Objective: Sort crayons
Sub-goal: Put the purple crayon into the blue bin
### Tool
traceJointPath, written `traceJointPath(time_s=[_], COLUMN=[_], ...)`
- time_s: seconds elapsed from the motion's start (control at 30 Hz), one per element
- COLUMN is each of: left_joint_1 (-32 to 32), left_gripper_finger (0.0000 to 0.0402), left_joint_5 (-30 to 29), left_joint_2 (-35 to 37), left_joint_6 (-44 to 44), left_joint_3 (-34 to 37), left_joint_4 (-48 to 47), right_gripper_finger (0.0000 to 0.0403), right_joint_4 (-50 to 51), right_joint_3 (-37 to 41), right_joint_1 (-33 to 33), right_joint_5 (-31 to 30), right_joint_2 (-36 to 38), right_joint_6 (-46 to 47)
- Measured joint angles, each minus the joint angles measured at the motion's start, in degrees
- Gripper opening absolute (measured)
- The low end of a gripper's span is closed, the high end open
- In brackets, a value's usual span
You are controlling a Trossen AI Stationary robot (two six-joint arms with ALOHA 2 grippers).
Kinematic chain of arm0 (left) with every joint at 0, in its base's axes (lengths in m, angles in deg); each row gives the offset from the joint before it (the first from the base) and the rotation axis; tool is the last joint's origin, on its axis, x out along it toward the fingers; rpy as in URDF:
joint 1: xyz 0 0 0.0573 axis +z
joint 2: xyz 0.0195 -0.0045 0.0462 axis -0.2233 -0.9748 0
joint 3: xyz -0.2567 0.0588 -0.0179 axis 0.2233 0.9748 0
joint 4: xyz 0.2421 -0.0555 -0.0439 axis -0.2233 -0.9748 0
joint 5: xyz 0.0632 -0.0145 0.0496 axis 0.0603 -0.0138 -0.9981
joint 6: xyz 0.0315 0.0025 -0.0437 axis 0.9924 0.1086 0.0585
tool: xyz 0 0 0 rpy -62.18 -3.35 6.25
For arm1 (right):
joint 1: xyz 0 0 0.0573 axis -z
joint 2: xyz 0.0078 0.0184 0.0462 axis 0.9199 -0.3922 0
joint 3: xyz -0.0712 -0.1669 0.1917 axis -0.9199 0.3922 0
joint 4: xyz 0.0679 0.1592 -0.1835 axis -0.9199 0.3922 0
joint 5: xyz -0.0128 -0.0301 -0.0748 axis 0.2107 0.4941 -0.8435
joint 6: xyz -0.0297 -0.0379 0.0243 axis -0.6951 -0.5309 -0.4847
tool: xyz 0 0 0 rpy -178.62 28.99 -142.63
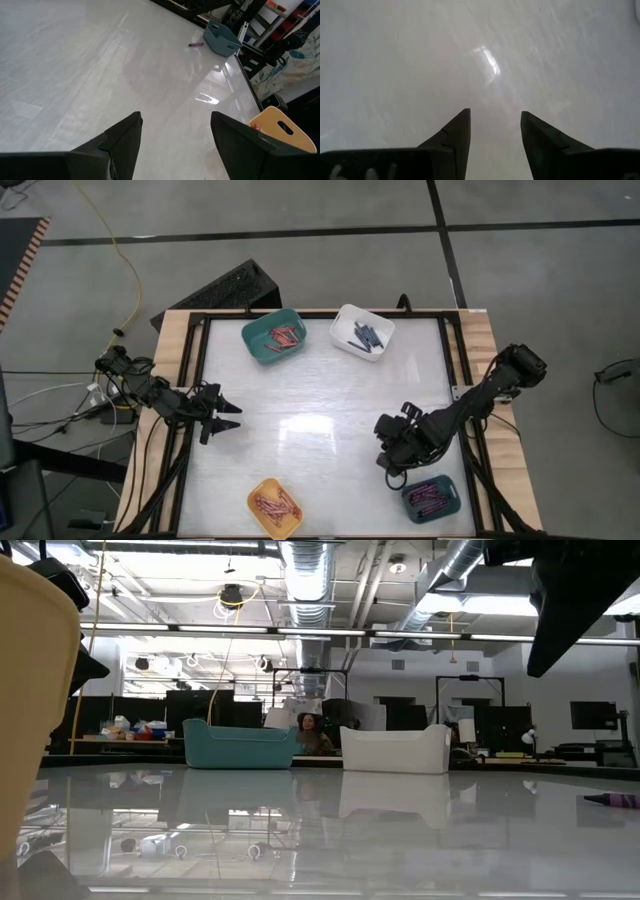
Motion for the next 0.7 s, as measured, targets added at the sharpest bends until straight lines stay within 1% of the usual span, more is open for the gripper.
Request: traceJointPath(time_s=[0.37, 0.53, 0.7], left_joint_1=[0.0, 0.0, 0.0], left_gripper_finger=[0.0228, 0.0228, 0.0228], left_joint_5=[0.0, 0.0, 0.0], left_joint_2=[0.0, 0.0, 0.0], left_joint_6=[0.0, 0.0, 0.0], left_joint_3=[0.0, 0.0, 0.0], left_joint_4=[0.0, 0.0, 0.0], right_gripper_finger=[0.0167, 0.0166, 0.0166], right_joint_4=[0.1, 0.1, 0.1], right_joint_3=[0.0, 0.0, 0.0], right_joint_1=[1.1, 1.9, 3.1], right_joint_5=[-0.6, -2.8, -3.0], right_joint_2=[0.0, 0.0, 0.0], right_joint_6=[0.1, 0.1, 0.0])
